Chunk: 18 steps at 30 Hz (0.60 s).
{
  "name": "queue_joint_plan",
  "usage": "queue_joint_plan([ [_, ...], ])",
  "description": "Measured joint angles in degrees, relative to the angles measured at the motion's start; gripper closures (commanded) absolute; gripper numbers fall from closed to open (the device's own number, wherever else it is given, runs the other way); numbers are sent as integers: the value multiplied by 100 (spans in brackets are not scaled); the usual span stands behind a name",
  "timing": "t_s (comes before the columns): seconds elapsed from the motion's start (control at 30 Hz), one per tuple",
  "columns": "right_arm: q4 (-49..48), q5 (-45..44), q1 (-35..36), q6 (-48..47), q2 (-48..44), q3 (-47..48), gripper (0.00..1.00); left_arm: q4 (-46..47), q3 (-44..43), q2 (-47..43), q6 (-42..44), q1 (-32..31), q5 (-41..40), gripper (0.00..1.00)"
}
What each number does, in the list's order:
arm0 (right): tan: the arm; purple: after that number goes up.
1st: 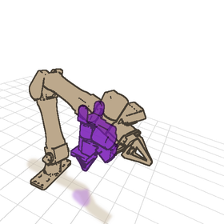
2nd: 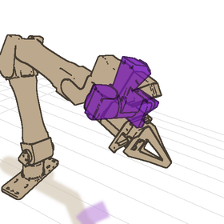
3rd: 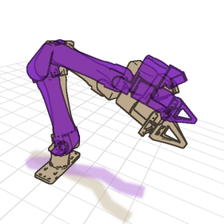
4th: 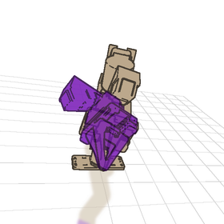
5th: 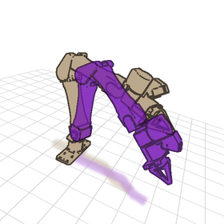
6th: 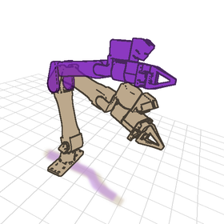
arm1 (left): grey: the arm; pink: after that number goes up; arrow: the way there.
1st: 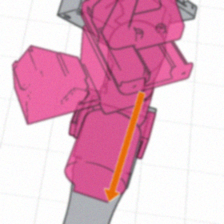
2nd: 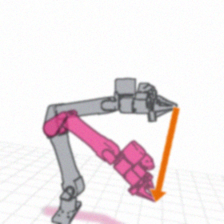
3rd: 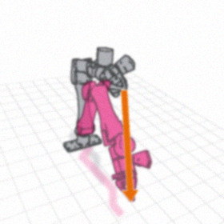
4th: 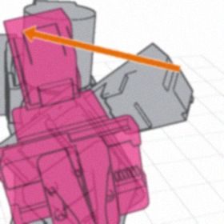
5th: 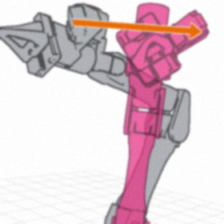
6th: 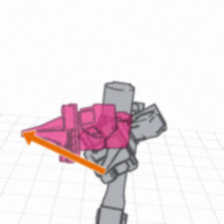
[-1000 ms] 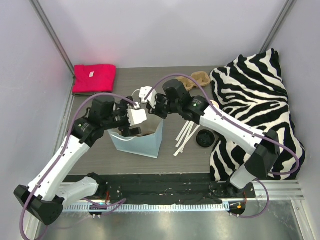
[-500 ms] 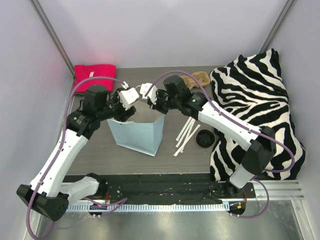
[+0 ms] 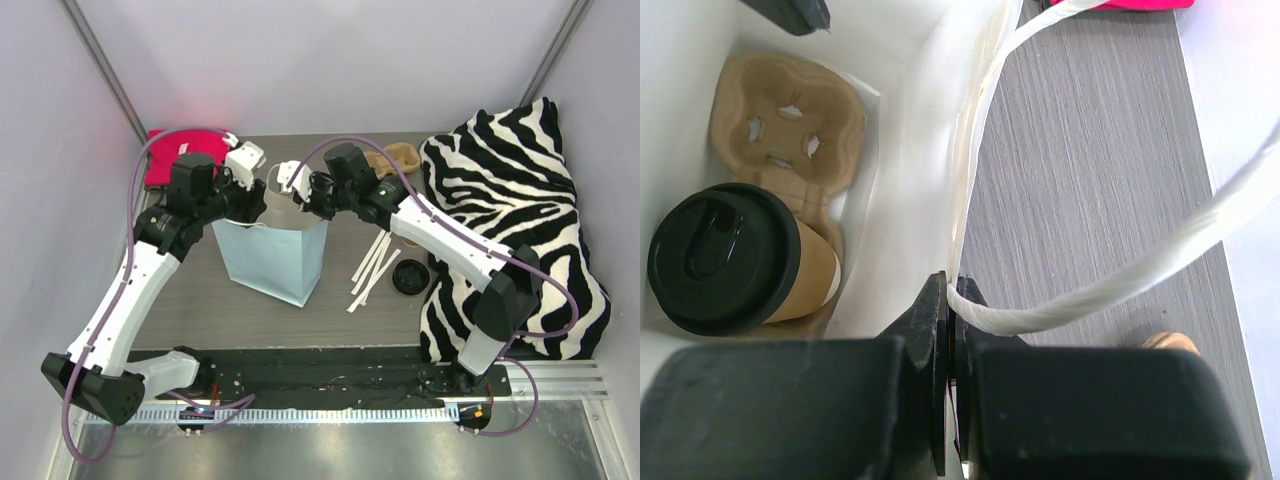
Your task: Pack the takeout coffee
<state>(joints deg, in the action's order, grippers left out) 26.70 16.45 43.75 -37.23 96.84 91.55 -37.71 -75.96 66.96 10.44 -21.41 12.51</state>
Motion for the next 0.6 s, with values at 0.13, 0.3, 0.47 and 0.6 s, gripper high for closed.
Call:
queue_joint_plan([
  [0.13, 42, 13, 0, -22, 44, 66, 99, 144, 24, 0, -293, 7, -153, 45],
  [0.3, 98, 31, 0, -24, 83, 142, 99, 420, 136, 0, -713, 7, -354, 40],
  [0.47, 127, 55, 0, -37, 133, 212, 99, 730, 175, 0, -1333, 7, -531, 39],
  [0.6, 133, 63, 0, -46, 133, 219, 99, 999, 175, -7, -1794, 7, -748, 34],
])
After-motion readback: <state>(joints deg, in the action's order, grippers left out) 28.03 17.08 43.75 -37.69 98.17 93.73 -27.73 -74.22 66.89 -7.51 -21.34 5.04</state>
